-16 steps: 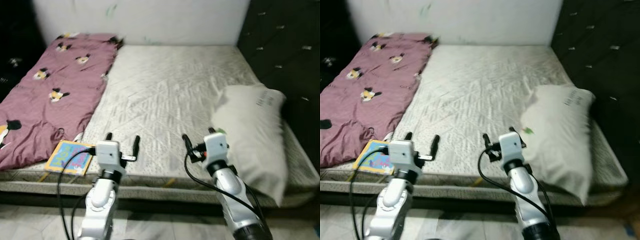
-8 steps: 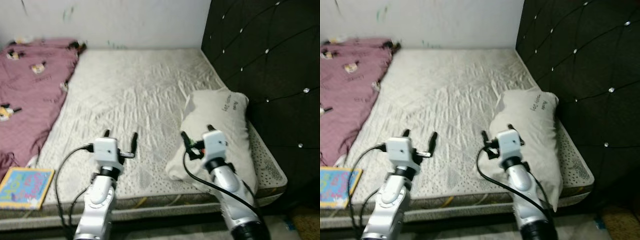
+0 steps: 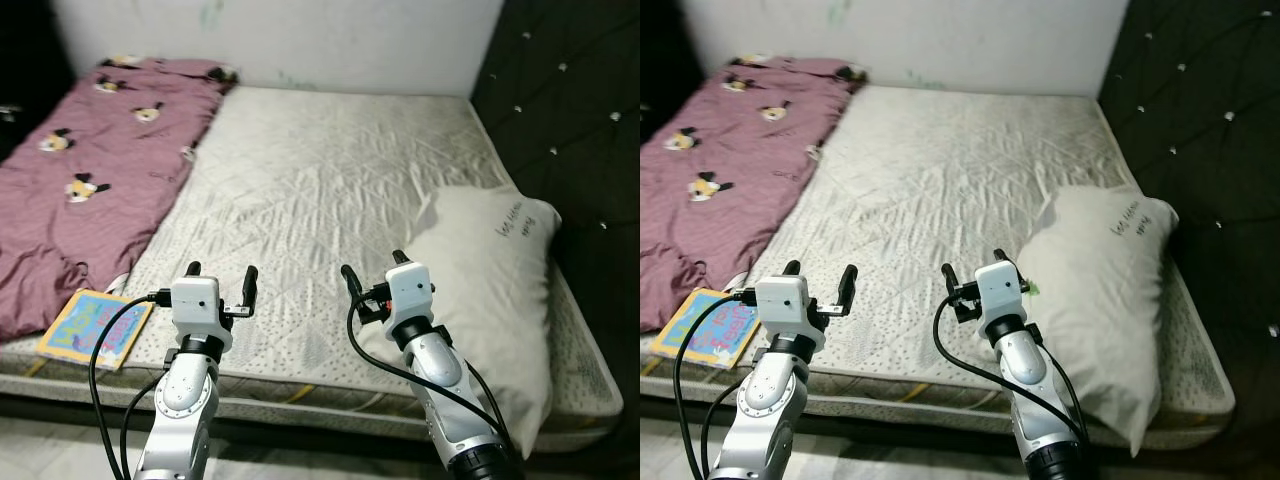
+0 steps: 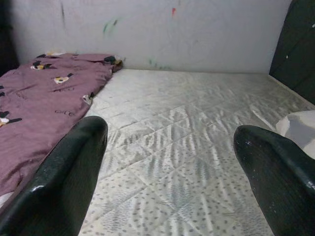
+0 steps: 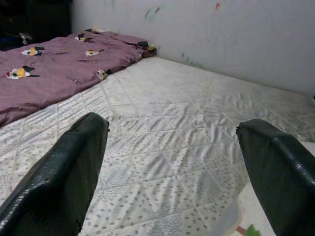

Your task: Clean up the room

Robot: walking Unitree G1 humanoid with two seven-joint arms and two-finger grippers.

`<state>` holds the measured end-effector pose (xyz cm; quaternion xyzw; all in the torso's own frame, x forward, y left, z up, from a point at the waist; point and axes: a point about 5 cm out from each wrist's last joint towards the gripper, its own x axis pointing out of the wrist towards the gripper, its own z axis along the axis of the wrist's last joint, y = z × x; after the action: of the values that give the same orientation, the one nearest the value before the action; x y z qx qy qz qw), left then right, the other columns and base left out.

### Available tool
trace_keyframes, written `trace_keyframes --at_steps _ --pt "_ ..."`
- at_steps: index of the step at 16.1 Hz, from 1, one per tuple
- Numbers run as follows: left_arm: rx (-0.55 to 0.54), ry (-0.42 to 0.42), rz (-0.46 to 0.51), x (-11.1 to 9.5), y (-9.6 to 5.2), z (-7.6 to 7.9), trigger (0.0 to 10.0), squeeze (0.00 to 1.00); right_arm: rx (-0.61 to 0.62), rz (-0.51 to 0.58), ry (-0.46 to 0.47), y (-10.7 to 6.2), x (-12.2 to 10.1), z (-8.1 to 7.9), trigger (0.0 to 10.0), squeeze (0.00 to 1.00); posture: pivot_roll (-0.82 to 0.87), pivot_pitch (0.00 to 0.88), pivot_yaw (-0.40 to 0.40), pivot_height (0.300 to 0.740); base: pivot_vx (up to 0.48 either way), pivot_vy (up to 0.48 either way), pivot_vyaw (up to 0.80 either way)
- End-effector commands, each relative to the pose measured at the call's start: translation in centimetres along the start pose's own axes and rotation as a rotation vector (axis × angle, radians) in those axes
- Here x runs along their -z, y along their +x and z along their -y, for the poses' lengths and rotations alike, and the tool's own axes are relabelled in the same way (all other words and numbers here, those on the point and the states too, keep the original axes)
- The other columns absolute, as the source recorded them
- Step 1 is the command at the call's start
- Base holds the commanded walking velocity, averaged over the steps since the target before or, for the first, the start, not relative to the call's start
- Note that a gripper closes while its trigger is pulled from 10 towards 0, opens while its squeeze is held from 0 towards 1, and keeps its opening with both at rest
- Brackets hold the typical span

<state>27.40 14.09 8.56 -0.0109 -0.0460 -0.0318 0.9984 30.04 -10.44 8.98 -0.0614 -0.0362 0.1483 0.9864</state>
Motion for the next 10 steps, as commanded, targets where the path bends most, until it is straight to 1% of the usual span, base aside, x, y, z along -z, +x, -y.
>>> trace_keyframes --at_steps 1,6,7,9,10 --pt "0.020 -0.004 -0.008 0.08 0.12 0.59 10.0 0.00 0.018 -0.002 -0.006 -0.13 0.06 0.70 10.0 0.00 0.00 0.055 -0.009 0.740 0.000 -0.341 0.00" --pt "0.020 -0.005 -0.009 0.11 0.15 0.66 10.0 0.00 0.030 -0.012 0.017 -0.09 0.19 0.95 10.0 0.00 0.00 0.051 -0.011 0.740 0.000 -0.318 0.00" --pt "0.020 -0.005 -0.009 0.12 0.15 0.68 10.0 0.00 0.032 -0.014 0.019 -0.09 0.21 0.98 10.0 0.00 0.00 0.051 -0.011 0.740 0.000 -0.292 -0.43" --pt "0.024 -0.005 -0.008 0.11 0.17 0.73 10.0 0.00 0.033 -0.013 0.019 -0.07 0.20 1.07 10.0 0.00 0.00 0.051 -0.011 0.740 0.000 -0.289 -0.80" --pt "0.027 -0.005 -0.008 0.11 0.19 0.76 10.0 0.00 0.032 -0.011 0.017 -0.06 0.18 1.06 10.0 0.00 0.00 0.051 -0.011 0.740 0.000 0.000 -0.80"
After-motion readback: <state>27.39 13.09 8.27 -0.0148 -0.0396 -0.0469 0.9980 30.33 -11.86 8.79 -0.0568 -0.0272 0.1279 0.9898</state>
